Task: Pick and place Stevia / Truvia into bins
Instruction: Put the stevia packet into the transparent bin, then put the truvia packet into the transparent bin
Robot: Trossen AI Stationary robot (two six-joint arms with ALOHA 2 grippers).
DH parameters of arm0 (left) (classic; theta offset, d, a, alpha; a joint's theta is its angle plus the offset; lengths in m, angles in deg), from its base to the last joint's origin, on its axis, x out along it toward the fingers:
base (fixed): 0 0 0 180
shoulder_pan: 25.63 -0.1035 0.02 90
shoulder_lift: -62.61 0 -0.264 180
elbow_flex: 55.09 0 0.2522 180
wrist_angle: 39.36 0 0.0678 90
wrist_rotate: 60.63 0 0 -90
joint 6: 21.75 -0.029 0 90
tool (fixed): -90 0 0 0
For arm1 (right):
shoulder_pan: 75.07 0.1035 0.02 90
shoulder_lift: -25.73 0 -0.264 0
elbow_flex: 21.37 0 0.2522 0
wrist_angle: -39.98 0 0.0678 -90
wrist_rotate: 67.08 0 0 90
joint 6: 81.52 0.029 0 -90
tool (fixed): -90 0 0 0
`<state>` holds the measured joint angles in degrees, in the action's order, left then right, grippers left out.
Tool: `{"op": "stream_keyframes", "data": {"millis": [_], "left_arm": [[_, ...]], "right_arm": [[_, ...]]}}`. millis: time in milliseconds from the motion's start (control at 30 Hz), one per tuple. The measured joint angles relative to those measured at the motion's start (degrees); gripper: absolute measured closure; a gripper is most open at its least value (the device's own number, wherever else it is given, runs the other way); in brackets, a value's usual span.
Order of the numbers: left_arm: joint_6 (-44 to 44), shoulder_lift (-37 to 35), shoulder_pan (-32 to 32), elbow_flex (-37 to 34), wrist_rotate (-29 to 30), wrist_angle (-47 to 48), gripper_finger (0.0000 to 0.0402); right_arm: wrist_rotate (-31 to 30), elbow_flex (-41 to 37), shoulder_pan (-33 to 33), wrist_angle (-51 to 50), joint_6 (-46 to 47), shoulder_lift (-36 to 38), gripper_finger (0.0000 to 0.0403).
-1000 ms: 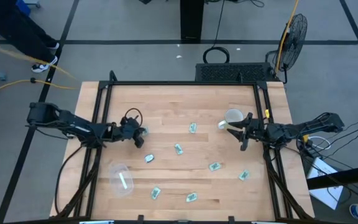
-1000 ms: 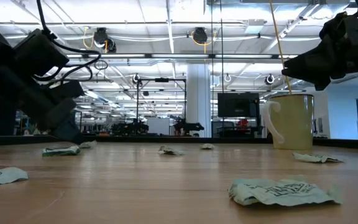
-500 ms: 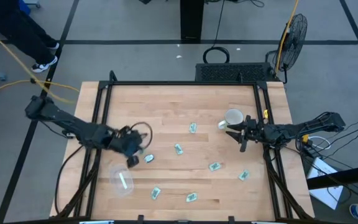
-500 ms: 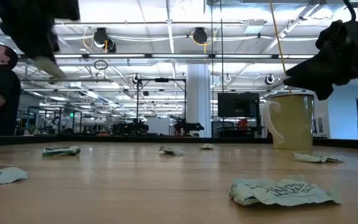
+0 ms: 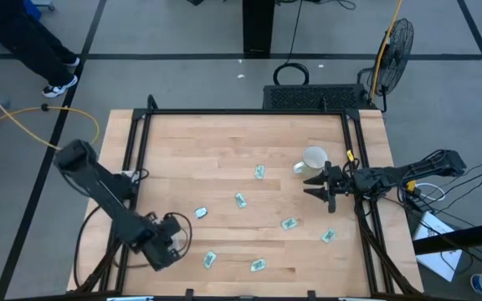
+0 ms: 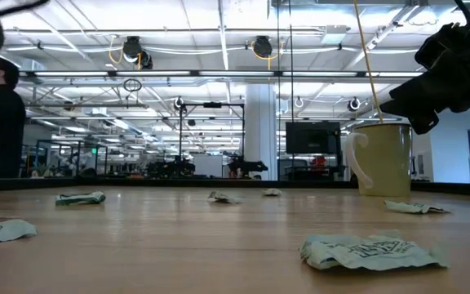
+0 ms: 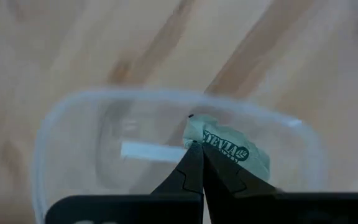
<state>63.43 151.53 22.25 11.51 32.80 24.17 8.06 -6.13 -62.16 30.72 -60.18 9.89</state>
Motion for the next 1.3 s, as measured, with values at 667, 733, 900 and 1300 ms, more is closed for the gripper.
{"op": "stream_keyframes", "data": {"millis": [667, 733, 900, 1300], "left_arm": [[12.5, 3.2, -3.9, 0.0, -5.3, 12.0, 0.0357], [12.4, 3.2, -4.3, 0.0, -4.9, 12.1, 0.0342], [11.2, 3.2, -5.2, 0.0, -4.9, 12.0, 0.0298], [-2.1, -2.5, -14.5, 0.3, -4.9, 12.1, 0.0275]], "right_arm": [[-0.3, 0.0, -0.1, 4.4, -1.4, 0.0, 0.0250], [-0.3, 0.0, -0.1, 4.2, -1.5, 0.0, 0.0250], [-0.1, 0.0, -0.1, 3.9, -1.5, 0.0, 0.0250], [-1.5, 6.0, -0.3, 3.9, -1.8, -15.4, 0.0250]]}}
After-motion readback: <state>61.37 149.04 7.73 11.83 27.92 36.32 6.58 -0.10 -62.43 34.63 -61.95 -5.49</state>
